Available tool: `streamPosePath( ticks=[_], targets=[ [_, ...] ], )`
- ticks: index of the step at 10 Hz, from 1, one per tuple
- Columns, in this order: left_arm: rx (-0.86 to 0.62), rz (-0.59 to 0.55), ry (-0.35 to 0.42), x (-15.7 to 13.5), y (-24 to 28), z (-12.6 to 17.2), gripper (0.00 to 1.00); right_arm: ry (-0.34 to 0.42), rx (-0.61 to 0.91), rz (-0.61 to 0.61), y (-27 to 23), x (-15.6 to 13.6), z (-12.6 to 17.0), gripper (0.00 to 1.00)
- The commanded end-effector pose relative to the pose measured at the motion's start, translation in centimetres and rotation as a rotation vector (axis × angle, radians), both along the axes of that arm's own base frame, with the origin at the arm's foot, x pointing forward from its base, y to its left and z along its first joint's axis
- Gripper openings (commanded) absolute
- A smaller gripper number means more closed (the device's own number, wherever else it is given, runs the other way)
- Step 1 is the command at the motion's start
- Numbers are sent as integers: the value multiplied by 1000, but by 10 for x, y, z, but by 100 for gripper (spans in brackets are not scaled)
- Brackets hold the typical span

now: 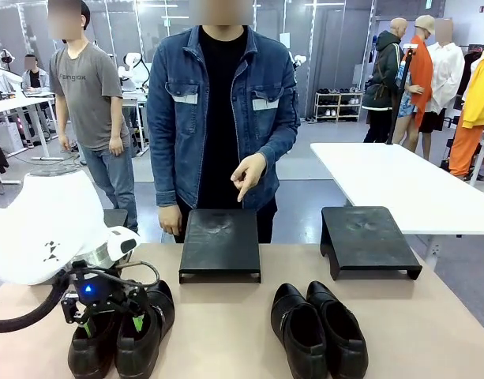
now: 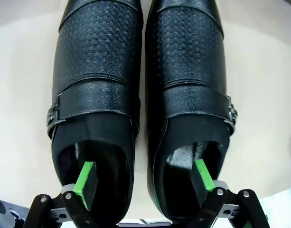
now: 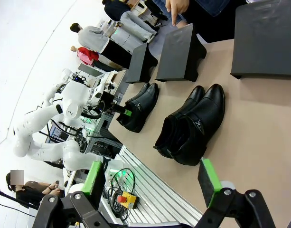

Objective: Place the shoes on the stand as instructed by the person.
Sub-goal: Pick up one pair of Shoes and place it on the Shoes Stand indicated by the person.

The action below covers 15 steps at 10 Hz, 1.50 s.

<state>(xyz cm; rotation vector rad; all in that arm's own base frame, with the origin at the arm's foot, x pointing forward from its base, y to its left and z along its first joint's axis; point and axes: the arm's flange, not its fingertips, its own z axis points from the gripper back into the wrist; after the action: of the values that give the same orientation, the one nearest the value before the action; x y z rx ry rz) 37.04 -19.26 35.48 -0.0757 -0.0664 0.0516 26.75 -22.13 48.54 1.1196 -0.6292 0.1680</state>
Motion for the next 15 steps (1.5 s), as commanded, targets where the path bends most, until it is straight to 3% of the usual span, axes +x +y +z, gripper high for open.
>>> streamPosePath(
  ticks=[1, 2, 3, 5, 8, 9, 12, 13, 15],
  targets=[
    [5, 1, -39, 7, -2, -11, 100, -23, 6, 3, -1, 0, 2, 100],
    [21, 22, -72, 10, 2, -10, 81, -23, 6, 3, -1, 0, 2, 100],
    [33, 23, -75, 10, 4, -9, 41, -23, 6, 3, -1, 0, 2, 100],
    [51, 13, -62, 9, 3, -13, 0, -23, 6, 3, -1, 0, 2, 100],
    [76, 2, -72, 10, 1, -9, 3, -23, 6, 3, -1, 0, 2, 100],
    [79, -6, -75, 10, 0, -7, 0, -23, 6, 3, -1, 0, 2, 100],
    [82, -28, -112, 9, -5, 15, 0, -23, 6, 3, -1, 0, 2, 100],
    [74, -39, -124, 7, -8, 31, 0, -23, 6, 3, -1, 0, 2, 100],
    [22, -71, -214, 2, -20, 91, 0, -23, 6, 3, -1, 0, 2, 100]
  ],
)
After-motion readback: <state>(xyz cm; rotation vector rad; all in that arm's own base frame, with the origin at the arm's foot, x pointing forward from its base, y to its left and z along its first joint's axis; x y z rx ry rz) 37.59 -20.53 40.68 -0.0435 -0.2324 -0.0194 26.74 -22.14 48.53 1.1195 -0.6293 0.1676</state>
